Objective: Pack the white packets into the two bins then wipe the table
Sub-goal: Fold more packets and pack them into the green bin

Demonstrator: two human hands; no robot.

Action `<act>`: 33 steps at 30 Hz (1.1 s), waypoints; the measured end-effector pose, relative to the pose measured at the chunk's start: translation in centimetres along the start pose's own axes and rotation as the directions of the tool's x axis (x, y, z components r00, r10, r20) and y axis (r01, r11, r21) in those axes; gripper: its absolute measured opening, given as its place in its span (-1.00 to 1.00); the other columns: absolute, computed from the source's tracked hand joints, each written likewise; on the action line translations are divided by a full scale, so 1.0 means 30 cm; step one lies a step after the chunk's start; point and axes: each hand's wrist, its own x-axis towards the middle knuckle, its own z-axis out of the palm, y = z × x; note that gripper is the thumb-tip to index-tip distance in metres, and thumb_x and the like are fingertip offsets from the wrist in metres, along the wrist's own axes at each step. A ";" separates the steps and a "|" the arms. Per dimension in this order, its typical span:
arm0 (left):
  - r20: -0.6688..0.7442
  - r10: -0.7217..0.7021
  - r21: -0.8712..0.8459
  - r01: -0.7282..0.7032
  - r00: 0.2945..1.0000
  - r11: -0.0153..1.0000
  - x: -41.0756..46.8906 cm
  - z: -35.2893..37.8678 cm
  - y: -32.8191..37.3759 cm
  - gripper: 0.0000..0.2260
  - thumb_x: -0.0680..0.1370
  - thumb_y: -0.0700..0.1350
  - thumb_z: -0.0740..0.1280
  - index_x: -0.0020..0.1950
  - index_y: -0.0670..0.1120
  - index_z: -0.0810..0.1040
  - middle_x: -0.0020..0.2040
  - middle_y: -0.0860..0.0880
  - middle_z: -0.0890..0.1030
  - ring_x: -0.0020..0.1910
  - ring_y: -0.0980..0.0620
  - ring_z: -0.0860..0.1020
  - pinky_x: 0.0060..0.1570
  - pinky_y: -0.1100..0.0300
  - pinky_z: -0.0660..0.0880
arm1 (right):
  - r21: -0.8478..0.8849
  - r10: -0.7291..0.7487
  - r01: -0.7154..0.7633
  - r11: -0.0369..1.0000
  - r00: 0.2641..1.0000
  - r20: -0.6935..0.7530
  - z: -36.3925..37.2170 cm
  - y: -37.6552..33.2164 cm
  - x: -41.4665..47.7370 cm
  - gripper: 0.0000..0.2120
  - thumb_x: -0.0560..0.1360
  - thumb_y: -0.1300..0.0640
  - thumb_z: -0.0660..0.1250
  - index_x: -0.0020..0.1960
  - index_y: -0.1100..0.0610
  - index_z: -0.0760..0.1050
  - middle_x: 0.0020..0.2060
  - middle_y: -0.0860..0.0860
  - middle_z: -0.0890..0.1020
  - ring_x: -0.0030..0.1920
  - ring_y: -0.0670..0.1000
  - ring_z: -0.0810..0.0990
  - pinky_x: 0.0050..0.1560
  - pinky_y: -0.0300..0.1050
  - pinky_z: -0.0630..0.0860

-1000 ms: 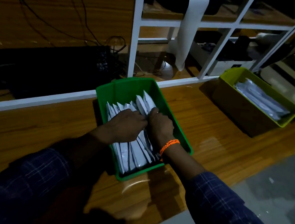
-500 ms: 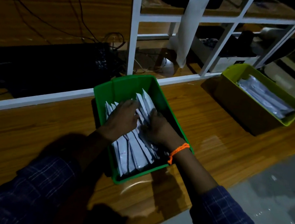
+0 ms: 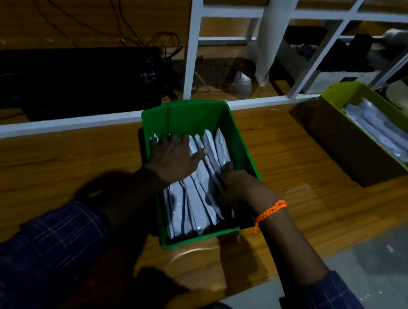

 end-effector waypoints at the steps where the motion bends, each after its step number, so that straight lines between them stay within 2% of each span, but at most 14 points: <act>1: 0.022 0.001 -0.003 0.000 1.000 1.000 0.006 0.003 0.010 -0.17 0.52 0.48 -0.15 0.59 -0.06 0.12 0.55 -0.21 0.23 0.50 -0.30 0.21 0.46 -0.32 0.02 | -0.021 -0.003 0.003 1.000 1.000 0.024 0.017 -0.002 0.009 -0.13 0.56 0.05 0.29 0.54 0.40 -0.21 0.32 0.35 0.46 0.27 0.28 0.52 0.18 0.05 0.52; 5: 0.163 0.048 0.056 -0.058 0.985 0.997 0.031 0.033 0.025 -0.16 0.49 0.51 -0.15 0.63 0.03 -0.13 0.64 -0.11 -0.04 0.58 -0.30 -0.05 0.42 -0.40 -0.28 | 0.013 -0.036 0.035 0.999 0.997 0.068 0.051 0.026 0.030 -0.01 0.54 0.15 0.35 0.49 0.40 -0.41 0.34 0.36 0.45 0.30 0.25 0.49 0.19 0.00 0.48; 9: 0.198 0.049 0.086 -0.068 0.979 0.994 0.037 0.042 0.017 -0.21 0.52 0.47 -0.19 0.63 0.04 -0.06 0.63 -0.10 0.03 0.58 -0.26 0.00 0.42 -0.41 -0.27 | 0.038 -0.055 0.053 0.998 0.997 0.053 0.035 0.046 0.003 0.05 0.48 0.20 0.43 0.54 0.31 -0.37 0.34 0.39 0.42 0.29 0.29 0.49 0.13 0.02 0.50; 11: 0.220 0.067 0.118 -0.094 0.973 0.989 0.037 0.029 0.012 -0.25 0.56 0.43 -0.18 0.62 0.02 0.01 0.63 -0.10 0.07 0.58 -0.25 0.01 0.42 -0.41 -0.27 | 0.014 -0.063 0.063 0.998 0.997 0.046 0.025 0.048 -0.013 -0.03 0.45 0.20 0.46 0.56 0.32 -0.17 0.31 0.39 0.44 0.26 0.30 0.51 0.07 0.01 0.50; 14: 0.271 0.113 0.125 -0.151 0.956 0.981 0.049 0.013 0.002 -0.29 0.58 0.41 -0.16 0.61 0.02 0.09 0.62 -0.05 0.09 0.57 -0.24 0.06 0.44 -0.39 -0.26 | -0.120 -0.085 0.083 0.989 0.996 -0.014 -0.002 0.039 -0.061 -0.41 0.48 0.15 0.44 0.39 0.28 0.26 0.25 0.27 0.51 0.26 0.27 0.51 0.11 0.00 0.49; 18: 0.307 0.121 0.120 -0.165 0.944 0.979 0.062 0.005 0.000 -0.31 0.59 0.39 -0.14 0.60 0.04 0.13 0.62 -0.05 0.11 0.57 -0.22 0.10 0.46 -0.36 -0.22 | -0.255 -0.081 0.059 0.965 0.994 -0.076 0.013 0.037 -0.101 -0.55 0.49 0.17 0.42 0.30 0.25 0.37 0.24 0.22 0.54 0.27 0.23 0.52 0.19 0.04 0.49; 22: 0.123 0.167 0.146 -0.184 0.978 0.972 0.001 -0.041 -0.001 -0.49 0.64 0.26 0.02 0.55 0.11 0.25 0.61 -0.13 0.11 0.58 -0.19 0.04 0.49 -0.30 -0.13 | -0.138 -0.146 0.122 0.983 0.973 -0.178 0.010 0.059 -0.141 -0.63 0.48 0.07 0.44 0.19 0.22 0.45 0.10 0.22 0.61 0.13 0.22 0.58 0.00 0.00 0.51; 24: -0.083 0.183 0.127 -0.171 0.980 0.977 -0.076 -0.063 -0.015 -0.53 0.63 0.21 0.14 0.52 0.11 0.31 0.59 -0.15 0.15 0.57 -0.19 0.06 0.51 -0.25 -0.04 | 0.013 -0.168 0.191 0.981 0.888 -0.427 -0.001 0.078 -0.185 -0.62 0.47 -0.04 0.46 0.14 0.18 0.51 -0.03 0.17 0.66 0.00 0.19 0.63 -0.16 -0.09 0.47; 25: -0.180 0.161 0.100 -0.145 0.970 0.984 -0.117 -0.061 -0.030 -0.51 0.62 0.19 0.19 0.53 0.09 0.30 0.59 -0.15 0.17 0.56 -0.20 0.08 0.50 -0.22 0.02 | 0.086 -0.132 0.222 0.971 0.804 -0.580 -0.002 0.093 -0.210 -0.61 0.47 -0.06 0.45 0.16 0.16 0.51 -0.05 0.13 0.67 -0.05 0.16 0.64 -0.21 -0.13 0.44; 27: -0.280 0.053 0.017 -0.050 0.959 0.999 -0.183 -0.032 -0.069 -0.38 0.57 0.15 0.28 0.58 0.01 0.19 0.59 -0.18 0.13 0.56 -0.22 0.07 0.49 -0.17 0.11 | 0.119 -0.010 0.139 0.983 0.691 -0.723 0.010 0.136 -0.241 -0.55 0.47 -0.11 0.44 0.24 0.12 0.47 -0.02 0.08 0.64 -0.05 0.14 0.63 -0.23 -0.12 0.46; 28: -0.291 -0.034 -0.092 0.008 0.956 0.996 -0.204 0.006 -0.096 -0.29 0.55 0.12 0.33 0.60 -0.04 0.10 0.60 -0.19 0.09 0.57 -0.23 0.06 0.49 -0.15 0.13 | 0.099 0.051 0.024 0.995 0.727 -0.685 0.029 0.165 -0.243 -0.50 0.46 -0.16 0.43 0.25 0.12 0.45 -0.01 0.09 0.62 -0.03 0.17 0.62 -0.23 -0.07 0.48; 30: -0.230 -0.213 -0.507 0.069 0.950 0.859 -0.231 0.047 -0.105 -0.17 0.46 -0.01 0.41 0.61 -0.09 0.04 0.57 -0.19 0.16 0.54 -0.21 0.17 0.48 -0.11 0.23 | 0.162 0.137 -0.065 0.985 0.864 -0.485 0.084 0.215 -0.229 -0.52 0.47 -0.19 0.40 0.17 0.14 0.43 -0.10 0.12 0.61 -0.11 0.19 0.64 -0.30 0.01 0.51; 31: -0.180 -0.288 -0.734 0.066 0.941 0.676 -0.239 0.063 -0.096 -0.17 0.41 -0.11 0.41 0.60 -0.10 0.08 0.51 -0.16 0.29 0.46 -0.18 0.31 0.38 -0.05 0.37 | 0.297 0.148 -0.024 0.955 0.903 -0.402 0.113 0.227 -0.228 -0.60 0.51 -0.15 0.37 0.14 0.15 0.43 -0.19 0.11 0.62 -0.23 0.16 0.65 -0.35 0.07 0.54; 33: -0.040 -0.416 -0.940 0.107 0.909 0.324 -0.263 0.076 -0.045 -0.28 0.44 -0.34 0.33 0.58 -0.08 0.20 0.33 -0.06 0.46 0.22 -0.04 0.47 0.05 0.14 0.46 | 0.442 0.152 0.066 0.895 0.885 -0.440 0.168 0.240 -0.247 -0.71 0.60 -0.07 0.28 0.15 0.14 0.43 -0.25 0.11 0.64 -0.36 0.08 0.62 -0.40 0.09 0.53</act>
